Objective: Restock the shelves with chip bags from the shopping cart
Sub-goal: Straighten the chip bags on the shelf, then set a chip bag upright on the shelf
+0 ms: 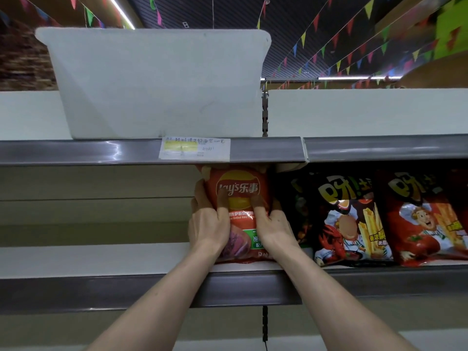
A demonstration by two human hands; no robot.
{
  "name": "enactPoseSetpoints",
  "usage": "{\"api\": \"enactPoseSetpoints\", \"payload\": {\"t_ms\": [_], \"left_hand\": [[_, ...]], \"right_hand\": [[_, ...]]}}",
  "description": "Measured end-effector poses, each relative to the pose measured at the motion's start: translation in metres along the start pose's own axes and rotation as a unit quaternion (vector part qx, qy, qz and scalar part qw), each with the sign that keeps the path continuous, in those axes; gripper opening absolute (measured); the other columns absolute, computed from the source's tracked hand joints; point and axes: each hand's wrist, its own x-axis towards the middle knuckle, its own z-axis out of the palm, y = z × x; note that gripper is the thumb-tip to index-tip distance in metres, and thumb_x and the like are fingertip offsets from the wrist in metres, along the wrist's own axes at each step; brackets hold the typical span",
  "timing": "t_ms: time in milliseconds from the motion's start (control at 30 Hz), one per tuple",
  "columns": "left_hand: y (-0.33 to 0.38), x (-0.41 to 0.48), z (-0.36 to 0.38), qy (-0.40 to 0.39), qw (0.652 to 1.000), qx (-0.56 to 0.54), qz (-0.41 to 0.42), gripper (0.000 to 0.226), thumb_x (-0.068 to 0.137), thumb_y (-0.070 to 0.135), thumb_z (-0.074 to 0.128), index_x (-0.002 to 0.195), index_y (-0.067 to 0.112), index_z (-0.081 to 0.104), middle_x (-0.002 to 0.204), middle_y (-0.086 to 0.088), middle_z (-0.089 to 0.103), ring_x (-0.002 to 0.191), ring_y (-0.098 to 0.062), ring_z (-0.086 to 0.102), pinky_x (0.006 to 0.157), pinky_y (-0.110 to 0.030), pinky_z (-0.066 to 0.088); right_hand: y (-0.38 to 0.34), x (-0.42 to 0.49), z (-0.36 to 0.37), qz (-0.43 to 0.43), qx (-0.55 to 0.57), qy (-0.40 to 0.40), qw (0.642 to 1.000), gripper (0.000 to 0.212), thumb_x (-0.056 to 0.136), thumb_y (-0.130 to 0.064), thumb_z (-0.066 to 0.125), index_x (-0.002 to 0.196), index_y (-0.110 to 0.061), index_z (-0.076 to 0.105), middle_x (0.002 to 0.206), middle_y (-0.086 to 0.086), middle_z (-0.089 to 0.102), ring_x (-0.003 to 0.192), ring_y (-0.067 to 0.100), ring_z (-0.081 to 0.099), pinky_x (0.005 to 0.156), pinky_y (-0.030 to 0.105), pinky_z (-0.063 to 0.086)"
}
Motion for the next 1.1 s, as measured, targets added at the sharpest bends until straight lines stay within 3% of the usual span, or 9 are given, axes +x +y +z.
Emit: {"api": "enactPoseSetpoints", "payload": {"t_ms": [167, 300, 367, 500, 633, 767, 867, 967, 1100], "left_hand": [[0.003, -0.001, 0.0, 0.003, 1.0, -0.004, -0.001, 0.057, 0.099, 0.05, 0.029, 0.15, 0.027, 0.019, 0.142, -0.015, 0.045, 0.111, -0.041, 0.056, 0.092, -0.044, 0.046], [0.004, -0.002, -0.002, 0.0, 0.999, 0.034, -0.006, 0.056, 0.099, 0.051, 0.027, 0.15, 0.028, 0.018, 0.142, -0.014, 0.041, 0.11, -0.041, 0.055, 0.09, -0.045, 0.046], [0.006, -0.004, -0.006, 0.024, 0.999, 0.04, 0.013, 0.055, 0.099, 0.049, 0.03, 0.149, 0.025, 0.022, 0.142, -0.013, 0.037, 0.116, -0.039, 0.051, 0.092, -0.045, 0.044], [0.014, -0.009, -0.012, 0.081, 0.986, 0.097, 0.11, 0.063, 0.084, 0.044, 0.038, 0.14, 0.015, 0.043, 0.134, -0.018, 0.046, 0.117, -0.038, 0.048, 0.096, -0.045, 0.038], [0.015, -0.013, -0.008, 0.084, 0.95, 0.198, 0.225, 0.05, 0.076, 0.033, 0.044, 0.115, 0.008, 0.064, 0.118, -0.028, 0.058, 0.098, -0.045, 0.057, 0.083, -0.049, 0.046], [0.019, -0.013, -0.01, -0.002, 0.944, 0.276, 0.183, 0.046, 0.089, 0.031, 0.045, 0.132, 0.015, 0.051, 0.138, -0.022, 0.042, 0.119, -0.04, 0.042, 0.091, -0.046, 0.039], [0.026, -0.015, -0.012, -0.018, 0.931, 0.32, 0.173, 0.045, 0.094, 0.031, 0.043, 0.138, 0.021, 0.042, 0.138, -0.014, 0.04, 0.123, -0.035, 0.037, 0.093, -0.042, 0.037], [0.033, -0.019, -0.02, -0.037, 0.927, 0.325, 0.183, 0.039, 0.097, 0.03, 0.041, 0.134, 0.018, 0.045, 0.122, -0.016, 0.055, 0.112, -0.037, 0.049, 0.087, -0.041, 0.038], [0.026, -0.029, -0.037, 0.021, 0.932, 0.3, 0.202, 0.035, 0.097, 0.035, 0.047, 0.119, 0.009, 0.056, 0.112, -0.02, 0.056, 0.106, -0.038, 0.049, 0.089, -0.044, 0.035]], "right_hand": [[0.005, 0.006, -0.004, 0.007, -0.016, 0.03, 0.999, 0.039, 0.105, -0.036, 0.028, 0.095, -0.008, 0.053, 0.093, 0.009, 0.05, 0.083, 0.023, 0.046, 0.072, 0.027, 0.034], [0.008, 0.005, -0.005, -0.004, -0.028, 0.051, 0.998, 0.041, 0.106, -0.03, 0.03, 0.103, -0.001, 0.06, 0.094, 0.012, 0.053, 0.084, 0.026, 0.048, 0.073, 0.029, 0.035], [0.008, 0.003, -0.005, -0.031, -0.013, 0.085, 0.996, 0.042, 0.105, -0.029, 0.033, 0.11, 0.002, 0.06, 0.106, 0.019, 0.06, 0.098, 0.033, 0.054, 0.081, 0.033, 0.04], [0.014, -0.003, -0.001, -0.119, -0.037, 0.128, 0.984, 0.043, 0.103, -0.029, 0.04, 0.141, -0.01, 0.043, 0.134, 0.021, 0.045, 0.126, 0.035, 0.039, 0.099, 0.035, 0.031], [0.015, -0.006, 0.01, -0.321, -0.208, 0.179, 0.906, 0.038, 0.097, -0.026, 0.044, 0.127, -0.007, 0.059, 0.115, 0.027, 0.055, 0.1, 0.043, 0.054, 0.086, 0.045, 0.045], [0.016, -0.007, 0.016, -0.375, -0.315, 0.205, 0.847, 0.034, 0.086, -0.026, 0.041, 0.092, -0.008, 0.07, 0.075, 0.018, 0.058, 0.066, 0.038, 0.058, 0.058, 0.04, 0.049], [0.015, -0.007, 0.015, -0.357, -0.342, 0.186, 0.849, 0.026, 0.086, -0.021, 0.049, 0.092, -0.006, 0.07, 0.074, 0.019, 0.06, 0.066, 0.039, 0.059, 0.058, 0.041, 0.05], [0.012, -0.01, 0.011, -0.345, -0.34, 0.132, 0.865, 0.022, 0.094, -0.016, 0.051, 0.106, -0.004, 0.066, 0.091, 0.025, 0.059, 0.086, 0.043, 0.056, 0.075, 0.047, 0.044], [0.01, -0.016, 0.003, -0.357, -0.349, 0.121, 0.858, 0.027, 0.091, -0.018, 0.057, 0.115, -0.007, 0.063, 0.11, 0.026, 0.057, 0.099, 0.043, 0.053, 0.086, 0.048, 0.041]]}}
